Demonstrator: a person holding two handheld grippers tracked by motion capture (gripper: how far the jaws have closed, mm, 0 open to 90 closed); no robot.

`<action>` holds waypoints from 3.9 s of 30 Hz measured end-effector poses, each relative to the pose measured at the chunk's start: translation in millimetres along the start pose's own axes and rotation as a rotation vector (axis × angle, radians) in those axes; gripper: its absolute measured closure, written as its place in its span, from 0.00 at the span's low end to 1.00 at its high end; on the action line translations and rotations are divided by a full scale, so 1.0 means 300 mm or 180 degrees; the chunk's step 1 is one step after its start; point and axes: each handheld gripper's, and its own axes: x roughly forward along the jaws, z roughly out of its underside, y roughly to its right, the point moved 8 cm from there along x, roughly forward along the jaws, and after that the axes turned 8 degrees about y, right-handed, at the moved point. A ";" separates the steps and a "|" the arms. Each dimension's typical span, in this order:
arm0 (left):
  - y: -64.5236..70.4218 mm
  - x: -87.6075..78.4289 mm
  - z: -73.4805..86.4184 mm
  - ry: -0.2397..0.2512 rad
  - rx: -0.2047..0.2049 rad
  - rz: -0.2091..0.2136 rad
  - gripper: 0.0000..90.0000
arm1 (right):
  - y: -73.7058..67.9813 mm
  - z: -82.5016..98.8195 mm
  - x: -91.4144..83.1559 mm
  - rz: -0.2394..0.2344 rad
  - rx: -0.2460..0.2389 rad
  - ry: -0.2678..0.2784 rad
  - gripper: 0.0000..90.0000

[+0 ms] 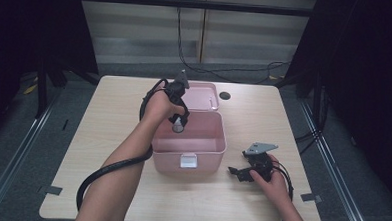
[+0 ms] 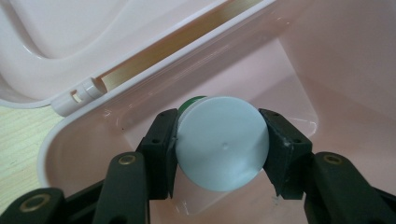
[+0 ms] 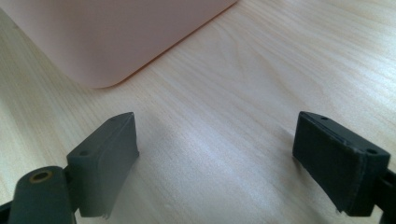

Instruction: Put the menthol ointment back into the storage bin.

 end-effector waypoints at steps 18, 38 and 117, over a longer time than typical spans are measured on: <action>-0.007 0.049 -0.001 0.0013 -0.0167 -0.0024 0.56 | 0.000 0.000 0.000 0.0000 -0.0001 0.0000 0.15; 0.005 0.119 0.002 0.0044 -0.0351 0.0005 0.56 | 0.000 0.000 0.000 0.0001 -0.0001 0.0000 0.15; -0.006 0.294 0.022 0.0143 -0.0430 -0.0148 0.56 | 0.000 0.000 0.001 0.0002 0.0001 0.0006 0.15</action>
